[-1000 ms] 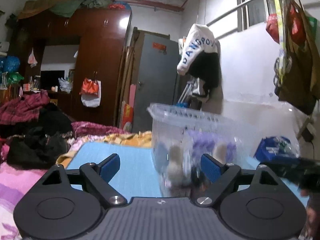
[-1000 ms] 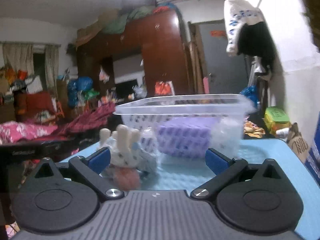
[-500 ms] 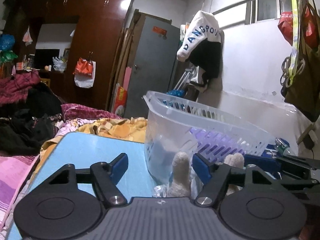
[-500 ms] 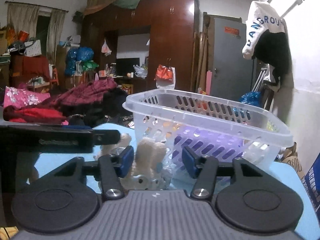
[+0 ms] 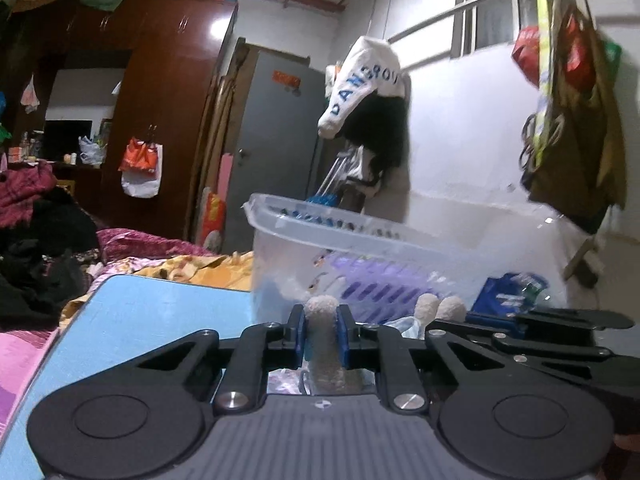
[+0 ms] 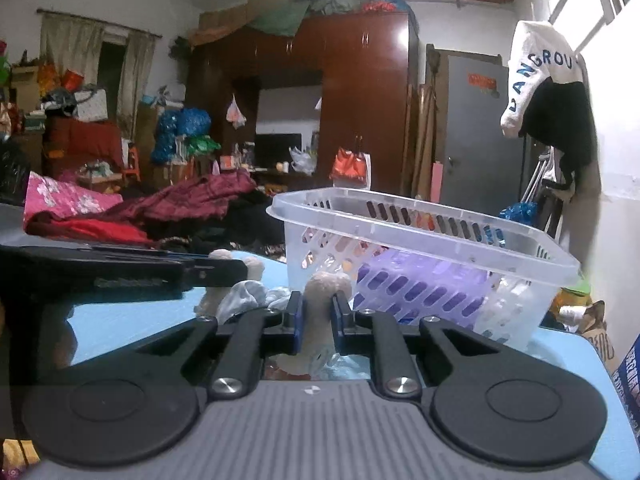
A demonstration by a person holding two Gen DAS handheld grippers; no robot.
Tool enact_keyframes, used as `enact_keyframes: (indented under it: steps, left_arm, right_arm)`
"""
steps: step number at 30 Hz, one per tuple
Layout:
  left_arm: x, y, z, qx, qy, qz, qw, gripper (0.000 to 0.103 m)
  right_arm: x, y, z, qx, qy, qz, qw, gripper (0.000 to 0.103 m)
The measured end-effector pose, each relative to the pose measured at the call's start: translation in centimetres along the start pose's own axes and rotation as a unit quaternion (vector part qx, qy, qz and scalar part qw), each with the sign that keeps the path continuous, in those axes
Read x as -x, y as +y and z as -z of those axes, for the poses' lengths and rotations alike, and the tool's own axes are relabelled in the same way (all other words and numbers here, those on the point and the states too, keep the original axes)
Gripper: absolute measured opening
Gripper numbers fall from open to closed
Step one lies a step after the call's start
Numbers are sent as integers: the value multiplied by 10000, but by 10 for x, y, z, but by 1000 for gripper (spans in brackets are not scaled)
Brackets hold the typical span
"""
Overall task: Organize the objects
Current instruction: 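Close both grippers on the white plush bunny, then lift the bunny with both grippers and release it into the basket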
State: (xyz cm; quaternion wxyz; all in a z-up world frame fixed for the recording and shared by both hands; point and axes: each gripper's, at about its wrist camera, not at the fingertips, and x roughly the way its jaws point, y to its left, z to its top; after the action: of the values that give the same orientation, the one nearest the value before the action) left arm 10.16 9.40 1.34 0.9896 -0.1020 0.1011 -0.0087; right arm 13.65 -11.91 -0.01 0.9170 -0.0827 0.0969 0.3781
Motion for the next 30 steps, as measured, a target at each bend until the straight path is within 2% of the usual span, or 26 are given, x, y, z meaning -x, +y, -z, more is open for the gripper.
enact_keyframes:
  steps: [6, 9, 14, 18, 23, 27, 30]
  left_arm:
    - [14, -13, -4, -6, -218, 192, 9996, 18]
    - [24, -26, -19, -114, -442, 267, 9986, 18]
    - [38, -56, -69, -538, -993, 262, 9933, 18]
    - [21, -73, -114, -792, -1139, 50, 9903, 18]
    - [-29, -69, -141, -916, -942, -377, 9906, 18]
    - [-82, -50, -136, -887, -447, -737, 9923, 18]
    - [-103, -35, -124, -802, -142, -822, 9933, 18]
  right_arm:
    - [23, -11, -6, -69, -387, -166, 9991, 16]
    - [35, -11, -17, -8, -583, -167, 9982, 15]
    - [58, -14, -56, 196, -1230, -62, 9922, 15]
    - [50, -23, -94, 367, -1569, 165, 9868, 15]
    - [3, -40, -118, 645, -1748, 431, 9815, 15]
    - [-57, -48, -110, 946, -1469, 384, 9839, 15]
    - [-85, -53, -97, 880, -1120, 284, 9894, 15]
